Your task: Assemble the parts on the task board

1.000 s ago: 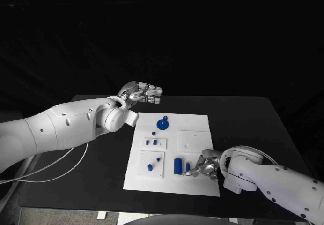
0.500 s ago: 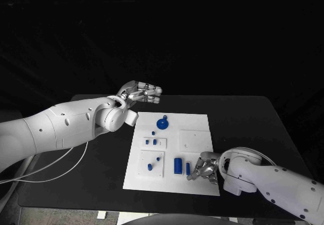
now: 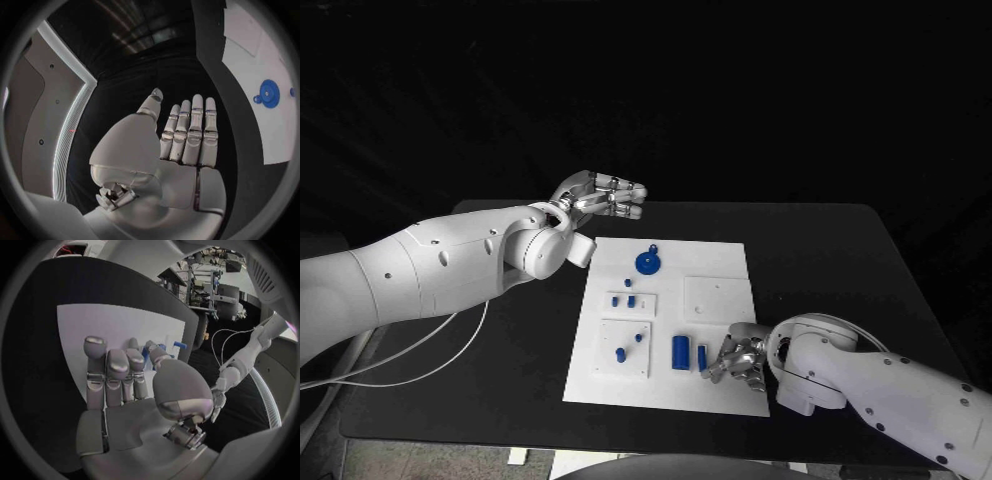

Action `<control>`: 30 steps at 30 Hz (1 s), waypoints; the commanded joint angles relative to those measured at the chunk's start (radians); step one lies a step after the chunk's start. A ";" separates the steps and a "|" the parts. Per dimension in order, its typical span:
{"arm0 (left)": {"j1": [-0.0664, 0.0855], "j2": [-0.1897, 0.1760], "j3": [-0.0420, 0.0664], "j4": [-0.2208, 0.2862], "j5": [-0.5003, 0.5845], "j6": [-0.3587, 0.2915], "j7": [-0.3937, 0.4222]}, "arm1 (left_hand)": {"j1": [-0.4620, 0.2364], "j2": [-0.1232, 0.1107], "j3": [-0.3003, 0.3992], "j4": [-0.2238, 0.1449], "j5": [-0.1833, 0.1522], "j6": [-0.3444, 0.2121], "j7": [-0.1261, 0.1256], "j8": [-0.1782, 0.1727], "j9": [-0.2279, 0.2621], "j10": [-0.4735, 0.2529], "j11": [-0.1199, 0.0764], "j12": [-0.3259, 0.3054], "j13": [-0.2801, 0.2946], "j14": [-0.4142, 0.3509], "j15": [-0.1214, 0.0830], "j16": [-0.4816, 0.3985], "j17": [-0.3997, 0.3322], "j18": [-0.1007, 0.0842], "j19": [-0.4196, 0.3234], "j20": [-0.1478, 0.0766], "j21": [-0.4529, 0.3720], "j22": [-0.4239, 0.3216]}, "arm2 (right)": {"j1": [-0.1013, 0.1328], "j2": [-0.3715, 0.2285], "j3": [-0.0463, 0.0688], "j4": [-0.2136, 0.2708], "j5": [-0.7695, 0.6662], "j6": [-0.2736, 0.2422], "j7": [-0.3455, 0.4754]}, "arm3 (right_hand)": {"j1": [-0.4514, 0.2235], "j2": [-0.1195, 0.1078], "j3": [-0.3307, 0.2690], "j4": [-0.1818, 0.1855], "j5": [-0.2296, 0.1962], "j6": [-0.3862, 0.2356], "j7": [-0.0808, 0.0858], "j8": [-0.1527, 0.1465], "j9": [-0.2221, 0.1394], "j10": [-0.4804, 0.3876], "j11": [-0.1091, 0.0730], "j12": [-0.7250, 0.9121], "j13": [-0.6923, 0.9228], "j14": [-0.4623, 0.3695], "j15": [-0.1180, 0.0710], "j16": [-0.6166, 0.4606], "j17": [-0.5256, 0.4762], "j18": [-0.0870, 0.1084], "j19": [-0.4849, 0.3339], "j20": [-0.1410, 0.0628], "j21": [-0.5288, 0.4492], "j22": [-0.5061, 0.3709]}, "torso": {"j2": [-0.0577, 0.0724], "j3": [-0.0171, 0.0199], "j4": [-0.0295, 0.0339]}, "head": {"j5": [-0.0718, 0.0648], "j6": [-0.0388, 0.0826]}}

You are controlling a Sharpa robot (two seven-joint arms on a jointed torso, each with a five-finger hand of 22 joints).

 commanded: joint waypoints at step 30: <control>0.001 0.000 0.000 0.002 -0.007 0.016 0.000 | 0.002 0.008 -0.001 0.003 -0.002 -0.003 0.002 -0.003 -0.001 -0.001 0.002 -0.002 0.000 -0.004 0.003 -0.001 0.001 0.003 -0.004 0.004 -0.006 -0.001 | -0.002 0.003 0.000 -0.019 0.024 0.037 -0.008 | 0.029 -0.023 0.068 -0.137 0.086 0.015 -0.006 -0.004 0.017 0.000 0.000 -0.002 -0.004 0.001 -0.003 0.001 -0.005 -0.009 0.038 0.002 0.005 0.066 | 0.000 0.0002 -0.0005 | 0.000 -0.002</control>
